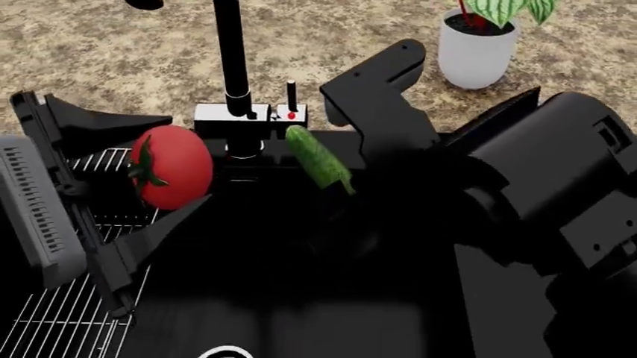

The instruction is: Pick the vegetables from the sink and place them on the cutting board.

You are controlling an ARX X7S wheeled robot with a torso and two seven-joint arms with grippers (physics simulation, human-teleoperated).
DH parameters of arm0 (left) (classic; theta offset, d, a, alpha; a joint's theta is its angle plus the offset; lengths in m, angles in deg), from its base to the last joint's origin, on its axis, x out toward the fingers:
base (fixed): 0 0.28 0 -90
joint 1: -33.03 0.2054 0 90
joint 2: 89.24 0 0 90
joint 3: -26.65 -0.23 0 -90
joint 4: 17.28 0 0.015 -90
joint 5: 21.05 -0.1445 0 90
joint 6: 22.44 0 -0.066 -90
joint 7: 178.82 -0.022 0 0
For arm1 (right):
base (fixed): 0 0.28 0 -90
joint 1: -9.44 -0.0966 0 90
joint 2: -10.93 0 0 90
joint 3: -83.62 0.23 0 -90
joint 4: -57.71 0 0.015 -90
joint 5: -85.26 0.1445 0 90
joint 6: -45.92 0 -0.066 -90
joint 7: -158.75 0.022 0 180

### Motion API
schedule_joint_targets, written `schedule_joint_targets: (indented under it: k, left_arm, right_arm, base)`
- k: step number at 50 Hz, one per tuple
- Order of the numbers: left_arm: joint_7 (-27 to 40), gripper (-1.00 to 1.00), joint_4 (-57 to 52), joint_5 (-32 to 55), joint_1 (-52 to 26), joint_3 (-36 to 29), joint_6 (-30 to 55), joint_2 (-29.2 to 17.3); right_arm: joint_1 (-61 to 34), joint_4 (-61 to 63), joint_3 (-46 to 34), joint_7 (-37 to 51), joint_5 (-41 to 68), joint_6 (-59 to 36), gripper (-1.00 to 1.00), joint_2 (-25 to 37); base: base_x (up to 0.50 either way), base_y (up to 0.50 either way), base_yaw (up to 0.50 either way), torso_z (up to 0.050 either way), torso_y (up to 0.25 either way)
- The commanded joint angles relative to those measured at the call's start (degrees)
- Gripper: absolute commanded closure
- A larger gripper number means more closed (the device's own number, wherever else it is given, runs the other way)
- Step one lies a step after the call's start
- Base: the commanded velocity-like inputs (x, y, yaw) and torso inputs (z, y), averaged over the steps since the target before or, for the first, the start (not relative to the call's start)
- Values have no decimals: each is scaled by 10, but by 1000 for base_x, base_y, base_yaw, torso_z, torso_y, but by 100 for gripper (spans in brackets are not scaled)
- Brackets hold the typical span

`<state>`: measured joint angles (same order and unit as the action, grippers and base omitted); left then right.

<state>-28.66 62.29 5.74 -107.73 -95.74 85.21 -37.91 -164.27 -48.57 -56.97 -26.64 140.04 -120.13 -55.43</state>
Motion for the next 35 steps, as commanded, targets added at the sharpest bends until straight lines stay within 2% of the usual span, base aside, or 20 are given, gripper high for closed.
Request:
schedule_joint_targets:
  k: [1, 12, 15, 21, 24, 26, 32, 35]
  left_arm:
    - [49, 100, 12, -7, -4, 8, 20, 5]
    - [88, 100, 41, -14, -18, 18, 36, 30]
    - [124, 100, 46, 4, -22, 40, 62, 47]
    - [207, 100, 31, -33, 2, 42, 80, 57]
    - [288, 100, 11, -52, 27, 65, 97, 67]
    - [309, 100, 7, -72, 35, 62, 91, 67]
    - [353, 100, -32, -56, 37, 75, 157, 76]
    - [368, 100, -64, -56, 52, 84, 148, 76]
  right_arm:
    - [-1, 136, 85, 92, 60, -52, 100, 49]
    - [44, 201, 177, 195, 123, -69, 100, 83]
    - [56, 221, 208, 228, 139, -65, 100, 93]
    - [101, 264, 247, 346, 155, -76, 100, 97]
    - [138, 316, 268, 393, 140, -49, 100, 120]
    - [146, 330, 284, 411, 150, -47, 100, 126]
    - [170, 381, 319, 463, 182, -46, 100, 136]
    - [181, 407, 339, 483, 190, -38, 100, 149]
  base:
    - [-500, 0, 0, 0, 250]
    - [-500, 0, 0, 0, 250]
    - [-500, 0, 0, 0, 250]
    - [0, 0, 0, 0, 0]
    - [-79, -500, 0, 0, 0]
    - [-84, -500, 0, 0, 0]
    - [-84, -500, 0, 0, 0]
    - [-82, -500, 0, 0, 0]
